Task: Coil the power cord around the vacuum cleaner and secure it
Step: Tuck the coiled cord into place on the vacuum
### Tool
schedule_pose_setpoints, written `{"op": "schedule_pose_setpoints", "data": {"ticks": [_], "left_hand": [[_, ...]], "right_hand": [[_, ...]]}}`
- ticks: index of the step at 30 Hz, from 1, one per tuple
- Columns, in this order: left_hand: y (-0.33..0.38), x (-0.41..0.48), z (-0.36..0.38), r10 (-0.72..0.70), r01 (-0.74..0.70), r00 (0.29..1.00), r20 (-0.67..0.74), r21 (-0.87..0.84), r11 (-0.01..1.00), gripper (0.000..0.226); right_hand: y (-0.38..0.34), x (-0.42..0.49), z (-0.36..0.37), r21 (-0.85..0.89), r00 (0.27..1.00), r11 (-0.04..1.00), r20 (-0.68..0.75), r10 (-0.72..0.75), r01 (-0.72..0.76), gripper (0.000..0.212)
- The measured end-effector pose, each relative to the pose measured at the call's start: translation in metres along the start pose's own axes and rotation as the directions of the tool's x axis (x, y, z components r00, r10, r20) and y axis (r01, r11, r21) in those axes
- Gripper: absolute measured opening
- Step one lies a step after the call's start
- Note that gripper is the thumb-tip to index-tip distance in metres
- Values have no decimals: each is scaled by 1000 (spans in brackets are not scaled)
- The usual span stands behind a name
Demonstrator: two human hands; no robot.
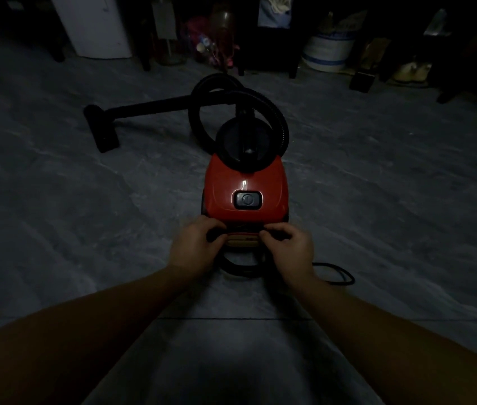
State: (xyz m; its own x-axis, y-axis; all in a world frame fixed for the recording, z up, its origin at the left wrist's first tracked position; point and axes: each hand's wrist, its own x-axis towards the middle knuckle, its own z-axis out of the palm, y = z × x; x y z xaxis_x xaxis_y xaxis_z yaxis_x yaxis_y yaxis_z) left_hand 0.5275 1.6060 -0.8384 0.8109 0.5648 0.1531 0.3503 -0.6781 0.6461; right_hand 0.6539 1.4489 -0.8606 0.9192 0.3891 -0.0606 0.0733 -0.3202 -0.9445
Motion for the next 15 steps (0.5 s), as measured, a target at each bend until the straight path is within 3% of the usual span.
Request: {"op": "schedule_pose_setpoints", "data": {"ticks": [7, 15], "left_hand": [[-7, 3, 8, -58, 56, 998, -23, -80, 995, 15], [-5, 3, 5, -42, 42, 999, -6, -43, 998, 20]], "right_hand": [[4, 2, -1, -104, 998, 993, 17, -53, 54, 14], [3, 5, -5, -164, 999, 985, 39, -37, 43, 9]]}}
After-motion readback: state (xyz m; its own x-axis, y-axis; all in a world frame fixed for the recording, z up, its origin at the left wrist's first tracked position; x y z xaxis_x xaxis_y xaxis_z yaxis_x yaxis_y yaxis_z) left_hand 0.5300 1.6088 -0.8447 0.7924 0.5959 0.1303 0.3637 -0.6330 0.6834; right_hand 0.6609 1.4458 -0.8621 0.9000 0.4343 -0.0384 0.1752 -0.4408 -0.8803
